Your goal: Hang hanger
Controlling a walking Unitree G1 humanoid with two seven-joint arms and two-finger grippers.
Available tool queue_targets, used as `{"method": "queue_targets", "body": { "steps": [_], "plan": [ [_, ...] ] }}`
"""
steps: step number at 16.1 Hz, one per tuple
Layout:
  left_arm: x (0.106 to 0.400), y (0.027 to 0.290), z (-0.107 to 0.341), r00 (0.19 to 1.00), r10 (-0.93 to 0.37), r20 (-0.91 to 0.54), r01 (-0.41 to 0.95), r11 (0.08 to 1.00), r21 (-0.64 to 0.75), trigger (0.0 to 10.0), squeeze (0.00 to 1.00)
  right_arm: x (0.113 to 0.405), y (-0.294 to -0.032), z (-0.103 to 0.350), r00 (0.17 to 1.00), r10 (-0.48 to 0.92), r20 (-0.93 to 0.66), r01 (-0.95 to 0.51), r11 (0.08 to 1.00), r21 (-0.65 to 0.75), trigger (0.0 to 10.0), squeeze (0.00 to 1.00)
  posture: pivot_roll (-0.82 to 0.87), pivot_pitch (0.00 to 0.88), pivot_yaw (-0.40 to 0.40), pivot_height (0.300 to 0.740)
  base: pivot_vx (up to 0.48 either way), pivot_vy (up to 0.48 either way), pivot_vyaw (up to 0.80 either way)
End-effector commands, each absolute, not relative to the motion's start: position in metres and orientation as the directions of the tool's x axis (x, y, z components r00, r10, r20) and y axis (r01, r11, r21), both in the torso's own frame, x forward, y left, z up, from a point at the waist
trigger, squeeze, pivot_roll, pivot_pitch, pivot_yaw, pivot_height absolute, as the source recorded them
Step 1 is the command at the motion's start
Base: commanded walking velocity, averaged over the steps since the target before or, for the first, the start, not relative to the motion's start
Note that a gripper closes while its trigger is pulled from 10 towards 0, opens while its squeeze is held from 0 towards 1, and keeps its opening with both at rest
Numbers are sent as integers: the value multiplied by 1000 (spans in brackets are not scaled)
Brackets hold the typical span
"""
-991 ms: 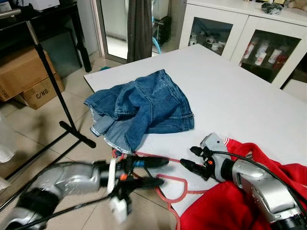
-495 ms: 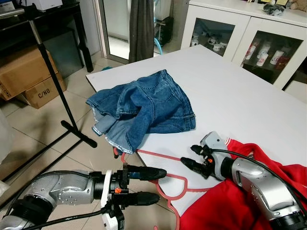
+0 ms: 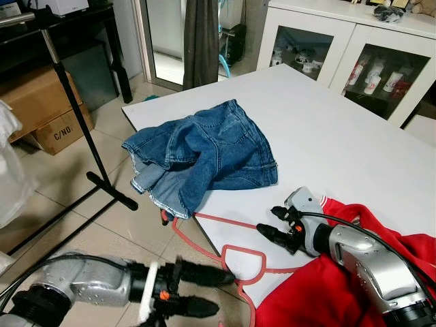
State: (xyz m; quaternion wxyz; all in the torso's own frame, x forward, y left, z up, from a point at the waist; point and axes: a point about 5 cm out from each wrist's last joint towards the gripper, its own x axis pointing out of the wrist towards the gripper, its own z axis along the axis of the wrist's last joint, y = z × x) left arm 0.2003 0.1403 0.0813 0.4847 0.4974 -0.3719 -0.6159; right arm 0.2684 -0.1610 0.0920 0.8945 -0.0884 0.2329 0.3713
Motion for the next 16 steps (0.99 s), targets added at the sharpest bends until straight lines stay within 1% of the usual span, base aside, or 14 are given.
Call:
{"method": "queue_targets", "body": {
  "steps": [1,3,6,10,11,12,13,14,16],
  "plan": [
    [202,141,79,-25,-961,-275,210,-275,938,10000,0,265,-166,81,605,592,-533,-685,728,30,10000,0,84,86,-28,740,0,0,0],
    [209,138,77,8,-963,-269,167,-263,950,10000,0,265,-166,81,607,591,-531,-684,729,30,10000,0,85,87,-30,740,0,0,0],
    [216,130,68,22,-951,-308,119,-304,945,10000,0,265,-164,82,607,596,-526,-686,727,31,10000,0,80,86,-30,740,0,0,0],
    [223,130,57,56,-943,-328,85,-323,943,9961,0,265,-163,82,613,595,-520,-681,731,33,10000,0,76,82,-24,740,0,0,0],
    [225,130,55,71,-941,-331,88,-325,942,9176,0,265,-163,82,614,596,-518,-681,731,34,10000,0,77,82,-24,740,0,0,0],
    [227,131,53,84,-940,-330,88,-323,942,4510,0,265,-162,82,614,597,-516,-681,731,35,10000,0,78,81,-23,740,0,0,0],
    [228,132,52,92,-940,-329,87,-322,943,3725,0,265,-162,83,615,598,-514,-681,731,35,10000,0,80,81,-25,740,0,0,0],
    [231,132,54,108,-942,-318,89,-309,947,0,0,266,-162,83,616,598,-513,-681,731,35,10000,0,82,80,-25,740,0,0,0],
    [233,132,55,113,-945,-308,82,-300,950,0,0,266,-162,83,617,598,-512,-681,731,34,10000,0,84,80,-28,740,0,0,0]
  ]
}}
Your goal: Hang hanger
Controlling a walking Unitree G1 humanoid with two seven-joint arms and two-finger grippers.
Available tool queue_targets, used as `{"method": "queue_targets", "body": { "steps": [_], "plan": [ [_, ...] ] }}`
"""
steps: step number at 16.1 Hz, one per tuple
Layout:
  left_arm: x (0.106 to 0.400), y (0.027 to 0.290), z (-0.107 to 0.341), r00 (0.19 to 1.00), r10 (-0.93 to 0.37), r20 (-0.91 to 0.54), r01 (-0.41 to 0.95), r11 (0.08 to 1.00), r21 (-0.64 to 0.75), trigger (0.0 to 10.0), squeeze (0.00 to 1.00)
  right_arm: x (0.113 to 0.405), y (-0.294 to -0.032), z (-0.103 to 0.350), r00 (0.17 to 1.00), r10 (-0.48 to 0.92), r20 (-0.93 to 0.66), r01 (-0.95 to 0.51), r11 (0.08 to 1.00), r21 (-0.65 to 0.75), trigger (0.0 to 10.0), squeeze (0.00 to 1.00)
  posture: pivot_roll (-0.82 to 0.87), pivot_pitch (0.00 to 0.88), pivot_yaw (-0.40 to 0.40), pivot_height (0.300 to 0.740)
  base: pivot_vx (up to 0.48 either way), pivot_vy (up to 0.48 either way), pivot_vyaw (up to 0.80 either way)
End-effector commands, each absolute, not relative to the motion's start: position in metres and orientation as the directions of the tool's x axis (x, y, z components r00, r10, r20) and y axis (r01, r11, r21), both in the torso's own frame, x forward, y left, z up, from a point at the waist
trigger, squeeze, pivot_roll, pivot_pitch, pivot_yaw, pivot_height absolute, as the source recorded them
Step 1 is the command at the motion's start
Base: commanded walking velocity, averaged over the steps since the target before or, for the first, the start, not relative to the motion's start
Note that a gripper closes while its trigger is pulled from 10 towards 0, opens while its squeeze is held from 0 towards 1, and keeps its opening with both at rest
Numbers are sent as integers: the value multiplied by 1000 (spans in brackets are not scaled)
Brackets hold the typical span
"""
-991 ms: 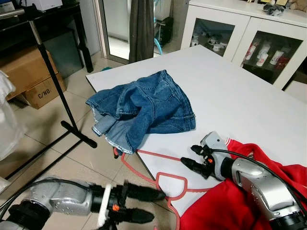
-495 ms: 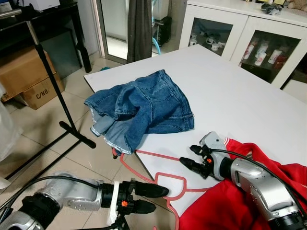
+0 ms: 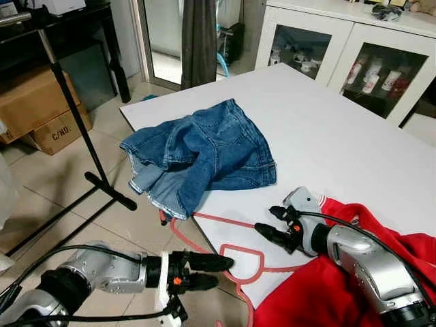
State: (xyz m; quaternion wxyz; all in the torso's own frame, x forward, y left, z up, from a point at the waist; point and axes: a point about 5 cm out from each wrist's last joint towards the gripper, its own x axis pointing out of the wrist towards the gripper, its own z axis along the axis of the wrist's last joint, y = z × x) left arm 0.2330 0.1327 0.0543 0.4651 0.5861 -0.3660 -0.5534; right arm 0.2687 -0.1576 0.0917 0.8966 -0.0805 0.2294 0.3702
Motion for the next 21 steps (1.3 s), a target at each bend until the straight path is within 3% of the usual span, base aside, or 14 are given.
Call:
{"method": "queue_targets", "body": {
  "steps": [1,21],
  "plan": [
    [235,132,55,115,-947,-301,77,-293,953,0,0,267,-162,84,616,600,-510,-683,729,32,10000,0,84,80,-30,740,0,0,0],
    [243,129,63,132,-962,-237,56,-232,971,0,0,272,-163,89,635,593,-495,-677,736,12,10000,0,85,65,-32,740,0,0,0]
  ]
}}
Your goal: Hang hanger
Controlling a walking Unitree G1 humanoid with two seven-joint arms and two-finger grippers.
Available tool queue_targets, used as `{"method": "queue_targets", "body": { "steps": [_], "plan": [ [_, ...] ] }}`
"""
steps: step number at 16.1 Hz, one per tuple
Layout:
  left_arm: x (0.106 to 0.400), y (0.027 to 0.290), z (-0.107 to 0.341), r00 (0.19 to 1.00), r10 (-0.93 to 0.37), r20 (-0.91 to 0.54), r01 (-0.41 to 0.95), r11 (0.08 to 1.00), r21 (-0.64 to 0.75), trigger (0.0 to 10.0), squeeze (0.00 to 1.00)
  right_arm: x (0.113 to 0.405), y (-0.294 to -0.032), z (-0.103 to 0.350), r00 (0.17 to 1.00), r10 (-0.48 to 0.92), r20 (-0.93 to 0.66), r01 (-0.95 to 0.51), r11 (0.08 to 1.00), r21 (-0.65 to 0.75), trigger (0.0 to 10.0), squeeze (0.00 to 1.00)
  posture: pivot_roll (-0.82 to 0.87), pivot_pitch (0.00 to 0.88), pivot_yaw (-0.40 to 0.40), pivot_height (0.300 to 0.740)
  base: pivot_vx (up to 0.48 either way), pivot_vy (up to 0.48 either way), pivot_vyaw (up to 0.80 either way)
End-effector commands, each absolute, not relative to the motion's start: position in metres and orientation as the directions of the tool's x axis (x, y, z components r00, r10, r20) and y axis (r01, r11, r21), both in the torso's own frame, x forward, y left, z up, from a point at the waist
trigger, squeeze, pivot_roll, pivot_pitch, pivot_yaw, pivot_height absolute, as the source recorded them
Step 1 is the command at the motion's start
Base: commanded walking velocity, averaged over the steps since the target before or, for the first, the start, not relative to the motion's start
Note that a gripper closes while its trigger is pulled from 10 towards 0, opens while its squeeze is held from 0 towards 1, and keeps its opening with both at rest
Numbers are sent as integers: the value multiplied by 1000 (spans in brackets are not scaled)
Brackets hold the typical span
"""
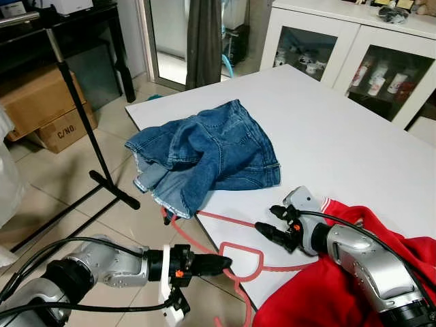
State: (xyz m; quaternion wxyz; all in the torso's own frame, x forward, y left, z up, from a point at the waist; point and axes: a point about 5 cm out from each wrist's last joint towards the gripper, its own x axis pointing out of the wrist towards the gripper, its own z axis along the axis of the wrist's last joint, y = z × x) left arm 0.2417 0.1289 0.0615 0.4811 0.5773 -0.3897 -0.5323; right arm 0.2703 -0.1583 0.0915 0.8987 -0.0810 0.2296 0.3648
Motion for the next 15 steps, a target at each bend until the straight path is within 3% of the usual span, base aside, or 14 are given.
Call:
{"method": "queue_targets", "body": {
  "steps": [1,7,10,15],
  "plan": [
    [244,130,64,138,-964,-227,50,-222,974,0,0,272,-163,89,637,594,-492,-677,736,11,10000,0,87,65,-32,740,0,0,0],
    [252,132,76,182,-970,-162,32,-158,987,0,0,275,-165,96,661,589,-465,-665,747,0,10000,0,86,65,-29,740,0,0,0],
    [258,136,81,229,-965,-129,52,-120,991,0,0,295,-173,137,782,558,-280,-576,817,19,10000,0,86,66,-25,740,0,0,0],
    [267,135,92,272,-961,-51,163,-6,987,0,0,301,-183,186,823,565,-56,-548,816,186,10000,0,78,74,-25,740,0,0,0]
  ]
}}
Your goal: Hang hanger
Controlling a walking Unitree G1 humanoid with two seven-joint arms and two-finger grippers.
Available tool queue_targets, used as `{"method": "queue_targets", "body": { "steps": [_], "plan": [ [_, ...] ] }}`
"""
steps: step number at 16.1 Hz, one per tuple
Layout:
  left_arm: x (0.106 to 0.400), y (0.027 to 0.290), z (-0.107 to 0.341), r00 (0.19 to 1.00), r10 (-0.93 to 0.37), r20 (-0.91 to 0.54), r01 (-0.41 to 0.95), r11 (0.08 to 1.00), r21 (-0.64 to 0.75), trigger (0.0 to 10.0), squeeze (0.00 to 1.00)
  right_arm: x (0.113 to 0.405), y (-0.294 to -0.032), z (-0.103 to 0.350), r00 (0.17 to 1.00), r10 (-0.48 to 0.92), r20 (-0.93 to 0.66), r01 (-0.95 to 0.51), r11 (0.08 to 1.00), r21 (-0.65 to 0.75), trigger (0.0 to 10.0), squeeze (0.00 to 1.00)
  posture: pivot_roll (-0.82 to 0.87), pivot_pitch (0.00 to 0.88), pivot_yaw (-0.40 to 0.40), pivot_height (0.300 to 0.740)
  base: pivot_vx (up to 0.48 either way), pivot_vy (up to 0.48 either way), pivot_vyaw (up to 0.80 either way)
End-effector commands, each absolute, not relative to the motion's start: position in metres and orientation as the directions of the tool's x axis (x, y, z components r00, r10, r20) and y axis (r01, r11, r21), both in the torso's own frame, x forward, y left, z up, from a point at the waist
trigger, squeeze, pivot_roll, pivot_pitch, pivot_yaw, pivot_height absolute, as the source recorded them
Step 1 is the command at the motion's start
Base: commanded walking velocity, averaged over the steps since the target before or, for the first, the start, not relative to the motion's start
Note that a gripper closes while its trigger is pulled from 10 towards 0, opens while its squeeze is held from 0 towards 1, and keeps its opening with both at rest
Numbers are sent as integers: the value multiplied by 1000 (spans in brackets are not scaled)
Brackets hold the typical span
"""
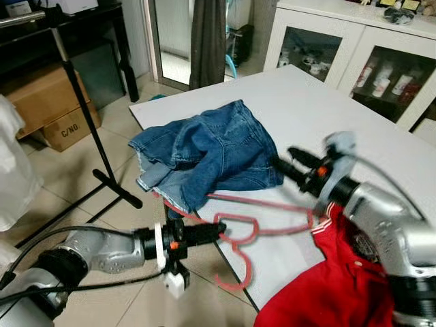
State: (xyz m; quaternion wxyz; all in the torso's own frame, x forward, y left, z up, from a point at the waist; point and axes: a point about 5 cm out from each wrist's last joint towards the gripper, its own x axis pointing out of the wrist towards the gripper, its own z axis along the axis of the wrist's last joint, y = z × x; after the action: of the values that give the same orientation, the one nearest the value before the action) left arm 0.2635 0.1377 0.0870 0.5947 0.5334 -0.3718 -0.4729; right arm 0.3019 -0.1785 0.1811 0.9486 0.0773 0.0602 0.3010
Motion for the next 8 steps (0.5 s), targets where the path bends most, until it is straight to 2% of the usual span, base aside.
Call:
{"method": "queue_targets", "body": {
  "steps": [1,5,8],
  "plan": [
    [268,134,94,276,-960,-35,180,16,984,0,0,302,-187,186,834,548,-58,-532,828,174,10000,0,77,75,-25,740,0,0,0],
    [273,123,109,284,-956,69,319,162,934,0,0,294,-200,195,855,515,-64,-517,856,-14,10000,0,70,78,-28,740,0,0,0],
    [274,111,119,234,-970,60,423,157,892,0,0,292,-211,227,878,476,50,-454,861,-228,10000,0,64,78,-27,740,0,0,0]
  ]
}}
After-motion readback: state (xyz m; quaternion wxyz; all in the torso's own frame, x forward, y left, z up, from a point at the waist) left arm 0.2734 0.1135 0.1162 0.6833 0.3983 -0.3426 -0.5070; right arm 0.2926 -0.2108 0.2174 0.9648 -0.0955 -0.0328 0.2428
